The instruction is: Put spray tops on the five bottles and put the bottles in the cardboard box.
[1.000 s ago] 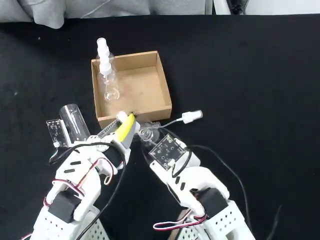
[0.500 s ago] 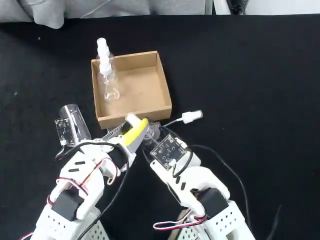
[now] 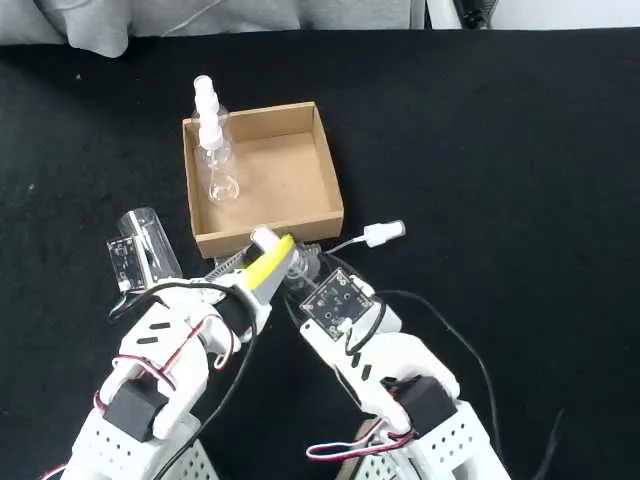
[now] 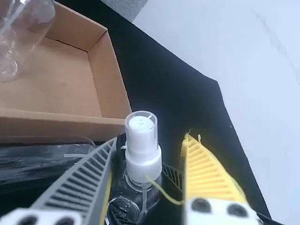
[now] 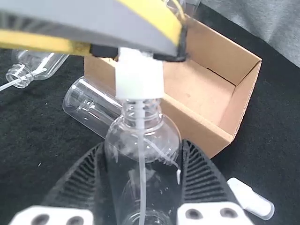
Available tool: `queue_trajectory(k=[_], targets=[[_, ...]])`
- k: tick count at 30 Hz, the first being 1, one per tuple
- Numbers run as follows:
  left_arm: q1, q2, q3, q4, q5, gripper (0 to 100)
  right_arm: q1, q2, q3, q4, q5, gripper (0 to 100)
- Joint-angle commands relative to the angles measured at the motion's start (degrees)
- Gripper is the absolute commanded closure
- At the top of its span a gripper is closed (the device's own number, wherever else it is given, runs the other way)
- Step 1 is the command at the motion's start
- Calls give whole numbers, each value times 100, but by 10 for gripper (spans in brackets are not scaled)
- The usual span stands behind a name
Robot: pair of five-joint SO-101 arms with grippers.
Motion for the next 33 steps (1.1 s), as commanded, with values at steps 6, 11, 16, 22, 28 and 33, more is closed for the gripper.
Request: queue_trajectory(k=[6, 11, 16, 22, 28, 33], targets=[[-558, -62, -664, -18, 501, 805, -53, -576, -22, -431, -668, 928], [-963, -62, -708, -26, 598, 805, -53, -576, -22, -580, -686, 928], [-1015, -62, -690, 9, 598, 805, -53, -576, -22, -967, -686, 928], [-1376, -62, -673, 18, 774, 805, -44, -576, -22, -1231, -686, 926], [-1508, -62, -497, -97, 835, 805, -44, -576, -22, -1433, -686, 927], [-1508, -62, -163, -607, 809, 805, -79, -576, -22, -1407, -686, 927]])
